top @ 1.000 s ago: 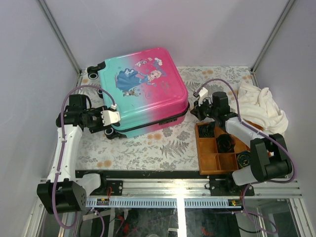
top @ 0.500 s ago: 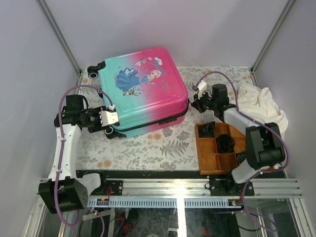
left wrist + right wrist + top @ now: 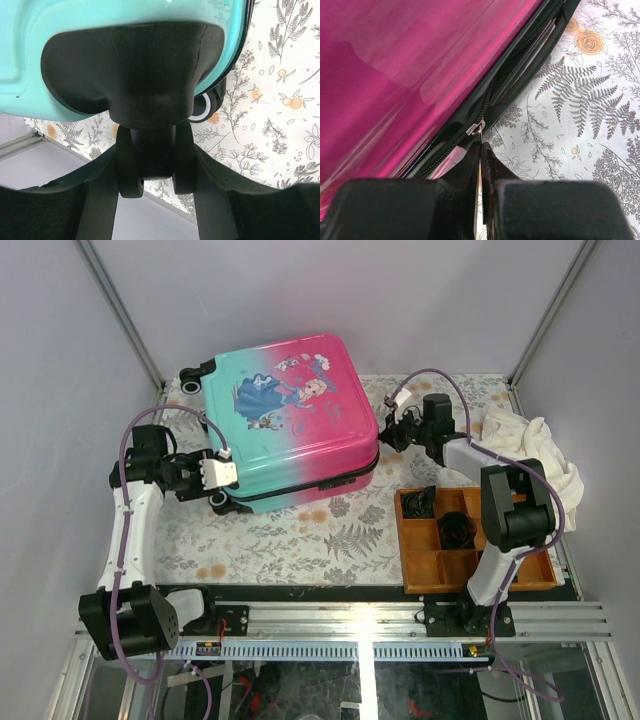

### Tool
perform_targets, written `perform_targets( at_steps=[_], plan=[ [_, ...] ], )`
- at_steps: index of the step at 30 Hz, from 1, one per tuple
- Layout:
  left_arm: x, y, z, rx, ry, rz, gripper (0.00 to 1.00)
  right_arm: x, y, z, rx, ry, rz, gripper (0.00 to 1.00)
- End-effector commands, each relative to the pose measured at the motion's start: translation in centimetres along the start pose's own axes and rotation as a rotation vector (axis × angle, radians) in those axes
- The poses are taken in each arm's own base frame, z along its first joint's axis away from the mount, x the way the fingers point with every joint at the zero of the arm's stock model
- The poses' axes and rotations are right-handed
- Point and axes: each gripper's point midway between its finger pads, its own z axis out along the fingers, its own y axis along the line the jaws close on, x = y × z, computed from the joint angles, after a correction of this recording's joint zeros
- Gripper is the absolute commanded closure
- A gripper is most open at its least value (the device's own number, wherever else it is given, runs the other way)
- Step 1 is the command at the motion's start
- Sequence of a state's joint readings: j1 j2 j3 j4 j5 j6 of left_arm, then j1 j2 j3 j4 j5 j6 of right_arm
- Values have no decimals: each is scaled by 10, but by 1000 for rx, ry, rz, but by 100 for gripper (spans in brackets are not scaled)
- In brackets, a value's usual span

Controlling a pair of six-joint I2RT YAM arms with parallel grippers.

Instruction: Pack the luggage

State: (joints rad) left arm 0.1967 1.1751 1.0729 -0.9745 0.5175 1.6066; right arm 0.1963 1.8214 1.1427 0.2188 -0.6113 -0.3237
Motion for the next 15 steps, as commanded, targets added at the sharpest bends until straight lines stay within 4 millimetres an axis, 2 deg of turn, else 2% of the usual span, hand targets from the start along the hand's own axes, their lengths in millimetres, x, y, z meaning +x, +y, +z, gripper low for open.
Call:
perform_targets(
  at_steps=[1, 3, 4, 5, 7, 9, 12, 15],
  plan=[
    [42, -14, 15, 70, 126, -104, 98, -34, 0, 6, 20, -93, -57, 100],
    [25, -11, 9, 63, 65, -155, 90, -35, 19, 9, -15, -99, -59, 100],
    [15, -8, 5, 55, 29, -209, 83, -35, 27, 9, -27, -102, -59, 100],
    [3, -1, -3, 42, -5, -240, 74, -35, 35, 10, -41, -102, -58, 100],
    [-18, 1, -14, 60, -76, -331, 46, -34, 49, 10, -62, -101, -57, 100],
    [-39, 10, -25, 63, -147, -428, 31, -34, 59, 10, -76, -100, -58, 100],
    [-69, 34, -39, 51, -272, -602, 19, -36, 73, 11, -96, -96, -58, 100],
    [-83, 66, -43, 15, -356, -777, 11, -35, 85, 13, -117, -84, -54, 100]
  ],
)
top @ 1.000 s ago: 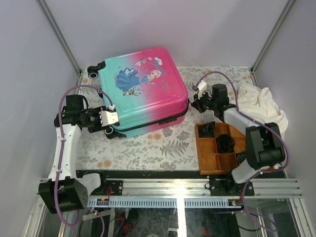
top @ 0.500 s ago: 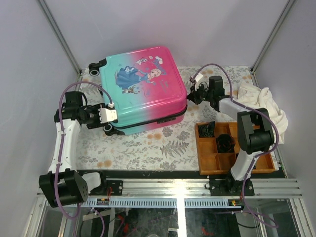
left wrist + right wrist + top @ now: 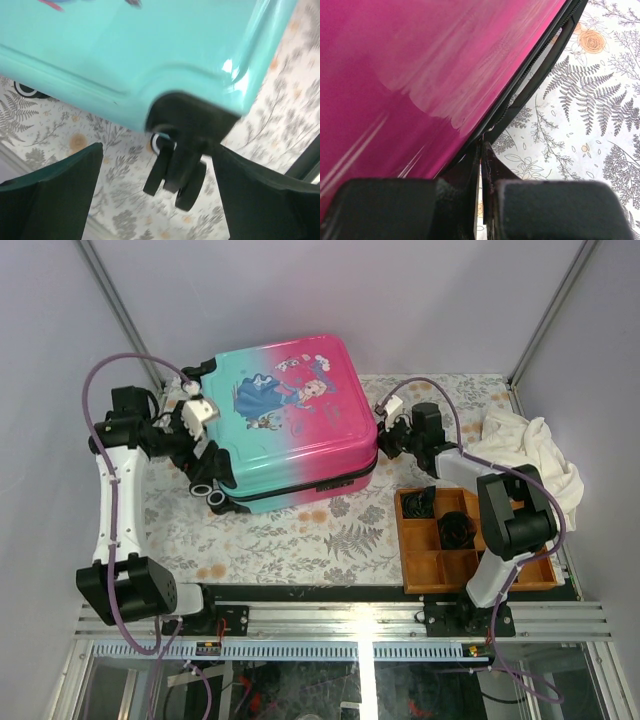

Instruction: Pack the luggage

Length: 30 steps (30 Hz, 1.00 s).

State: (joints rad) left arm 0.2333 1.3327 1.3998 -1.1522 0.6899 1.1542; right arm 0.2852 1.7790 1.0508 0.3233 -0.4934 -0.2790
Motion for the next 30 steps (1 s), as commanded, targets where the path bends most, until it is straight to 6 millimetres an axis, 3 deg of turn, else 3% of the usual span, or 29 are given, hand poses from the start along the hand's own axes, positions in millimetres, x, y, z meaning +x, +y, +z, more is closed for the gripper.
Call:
perform_targets(
  at_steps=[1, 6, 8, 11, 14, 19, 23, 30],
  plan=[
    [-57, 17, -4, 3, -222, -346, 8, -35, 65, 1, -172, -73, -29, 100],
    [-62, 61, 15, -52, -253, -571, 5, -28, 100, -3, -232, -44, -18, 100],
    [-57, 77, 24, -69, -235, -617, 4, -19, 112, -4, -251, -23, -1, 100],
    [-38, 99, 43, -112, -183, -701, 4, -23, 126, -16, -271, -36, 17, 100],
    [-28, 109, 59, -99, -163, -750, 4, -18, 141, -22, -294, -26, 33, 100],
    [-37, 90, 89, 60, -172, -709, 8, -20, 150, -28, -299, -26, 48, 100],
    [-49, 54, 126, 218, -102, -591, 13, -17, 146, -30, -270, -20, 49, 100],
    [-62, -2, 183, 388, 18, -409, 20, -9, 156, -37, -291, -13, 89, 100]
  ],
)
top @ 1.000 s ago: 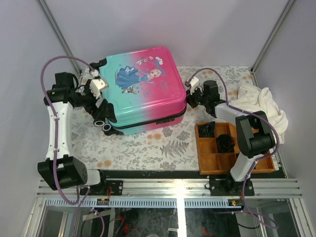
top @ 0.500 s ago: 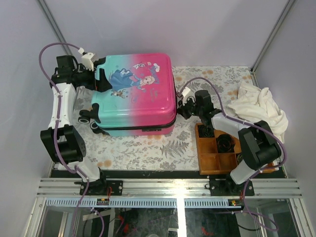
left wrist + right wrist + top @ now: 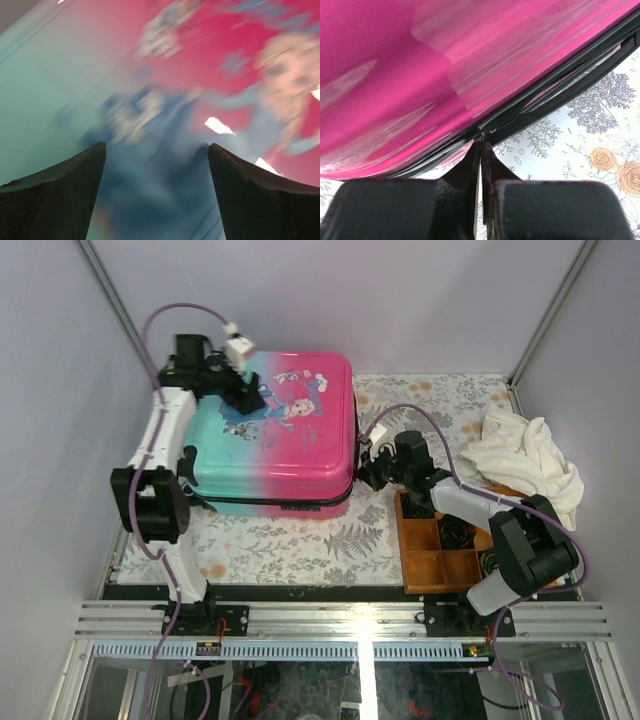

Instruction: Pack the luggage

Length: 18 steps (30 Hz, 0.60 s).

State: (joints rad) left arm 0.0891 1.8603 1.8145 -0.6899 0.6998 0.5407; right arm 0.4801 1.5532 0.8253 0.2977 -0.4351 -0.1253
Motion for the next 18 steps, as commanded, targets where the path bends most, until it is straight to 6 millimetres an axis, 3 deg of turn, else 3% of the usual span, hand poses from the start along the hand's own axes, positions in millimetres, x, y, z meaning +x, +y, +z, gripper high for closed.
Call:
perform_targets(
  at_steps=[1, 4, 6, 11, 14, 18],
  plan=[
    [78, -130, 58, 424, 300, -140, 21, -13, 50, -4, -171, -45, 7, 100],
    [79, -156, 64, 487, 327, -88, 21, -11, 52, -6, -180, -40, 13, 100],
    [70, -162, 63, 493, 312, -61, 20, -8, 53, -9, -180, -32, 18, 100],
    [13, -143, 41, 361, 159, -27, 14, -5, 50, -10, -155, -26, 15, 100],
    [-10, -112, 17, 161, 73, -14, 2, -8, 47, -10, -141, -32, 8, 100],
    [-15, -38, -31, -40, -32, -272, 0, -12, 44, -7, -133, -38, -6, 100]
  ],
)
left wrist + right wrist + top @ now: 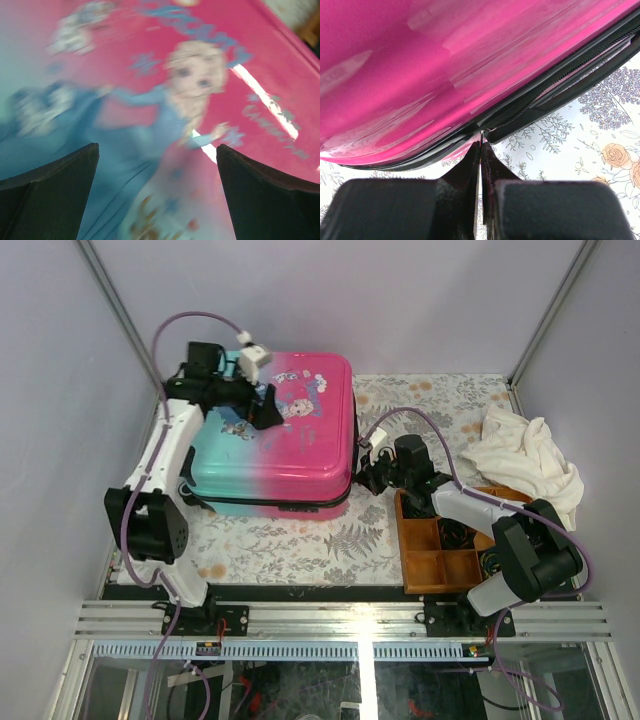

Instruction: Pack the luggage

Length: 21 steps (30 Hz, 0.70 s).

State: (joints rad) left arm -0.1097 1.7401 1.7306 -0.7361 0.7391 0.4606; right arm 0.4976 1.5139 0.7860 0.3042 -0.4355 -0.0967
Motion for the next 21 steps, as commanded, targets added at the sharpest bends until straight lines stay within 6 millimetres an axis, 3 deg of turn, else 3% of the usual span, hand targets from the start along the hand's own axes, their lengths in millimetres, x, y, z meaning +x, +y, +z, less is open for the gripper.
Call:
perform_targets(
  at_steps=[1, 4, 7, 11, 17, 21],
  plan=[
    [12, 84, -73, -298, -93, -338, 0, -16, 31, 0, -117, -34, -30, 100],
    [31, 138, -119, -475, -151, -429, 0, -16, 30, 2, -119, -30, -37, 100],
    [49, 158, -131, -482, -151, -458, 0, -16, 29, 3, -119, -27, -47, 100],
    [57, 145, -109, -302, -141, -503, 0, -16, 29, 3, -120, -26, -49, 100],
    [48, 126, -70, -64, -162, -551, 4, -12, 35, 0, -143, -17, -30, 100],
    [38, 99, -30, 58, -109, -491, 10, -7, 37, -4, -147, -7, -35, 100]
  ],
)
